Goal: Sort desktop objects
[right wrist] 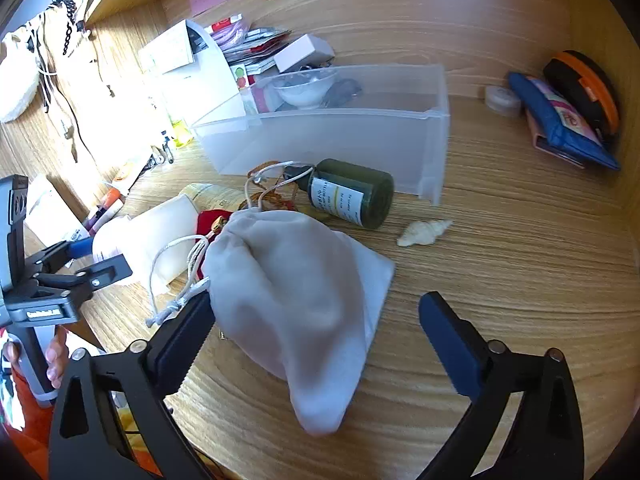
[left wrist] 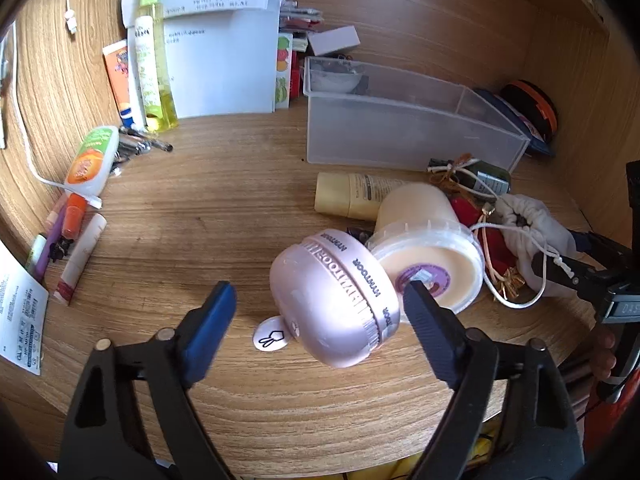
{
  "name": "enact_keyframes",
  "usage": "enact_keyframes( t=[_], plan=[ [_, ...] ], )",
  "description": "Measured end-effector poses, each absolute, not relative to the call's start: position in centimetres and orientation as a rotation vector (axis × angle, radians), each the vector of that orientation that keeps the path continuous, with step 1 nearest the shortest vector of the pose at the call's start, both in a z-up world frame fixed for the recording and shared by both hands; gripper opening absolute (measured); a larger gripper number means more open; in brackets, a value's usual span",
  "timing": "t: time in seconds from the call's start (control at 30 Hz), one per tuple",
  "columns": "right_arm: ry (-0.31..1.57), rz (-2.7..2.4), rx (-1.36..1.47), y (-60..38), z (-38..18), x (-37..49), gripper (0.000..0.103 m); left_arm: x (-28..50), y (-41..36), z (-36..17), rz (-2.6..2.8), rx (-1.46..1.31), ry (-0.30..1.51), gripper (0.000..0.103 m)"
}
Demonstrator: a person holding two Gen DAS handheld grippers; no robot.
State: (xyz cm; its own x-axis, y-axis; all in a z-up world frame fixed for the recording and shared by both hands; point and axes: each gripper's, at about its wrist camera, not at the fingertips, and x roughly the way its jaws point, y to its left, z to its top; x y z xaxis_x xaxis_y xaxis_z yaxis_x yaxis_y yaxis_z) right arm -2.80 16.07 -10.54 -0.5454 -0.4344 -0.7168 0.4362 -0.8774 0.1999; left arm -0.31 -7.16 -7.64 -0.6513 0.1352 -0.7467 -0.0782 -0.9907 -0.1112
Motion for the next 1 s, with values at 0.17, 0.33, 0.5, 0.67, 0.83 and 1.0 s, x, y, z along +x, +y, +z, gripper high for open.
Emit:
enact_keyframes(
  t=[0.17, 0.33, 0.5, 0.67, 0.83, 1.0],
  plan=[
    [0.046, -2.345, 1.15, 14.7, -11.4, -3.7, 0.078, -0.7, -7.9, -8.1, 2.748, -1.255, -0.142, 0.084],
    [0.103, -2.352, 1.113, 13.9, -11.2, -3.3, 0.065, -0.8, -8.8, -8.4, 2.737, -1.248, -0.193, 0.071],
    [0.132, -2.366, 1.075, 13.8, -10.6, -2.5, 0.043, -0.8, -8.9, -8.3, 2.754, -1.238, -0.187, 0.063],
    [0.096, -2.385, 1.064, 14.3, -9.8, -2.4, 0.035, -0.6, -9.5, -7.9, 2.781, -1.207, -0.206, 0.063],
    [0.061, -2.401, 1.027, 14.9, -8.6, -2.1, 0.03, -0.2, -9.9, -7.0, 2.811, -1.17, -0.206, 0.062],
    [0.025, -2.419, 0.97, 15.7, -6.9, -1.6, 0.03, 0.1, -10.4, -6.0, 2.835, -1.14, -0.219, 0.052]
  ],
)
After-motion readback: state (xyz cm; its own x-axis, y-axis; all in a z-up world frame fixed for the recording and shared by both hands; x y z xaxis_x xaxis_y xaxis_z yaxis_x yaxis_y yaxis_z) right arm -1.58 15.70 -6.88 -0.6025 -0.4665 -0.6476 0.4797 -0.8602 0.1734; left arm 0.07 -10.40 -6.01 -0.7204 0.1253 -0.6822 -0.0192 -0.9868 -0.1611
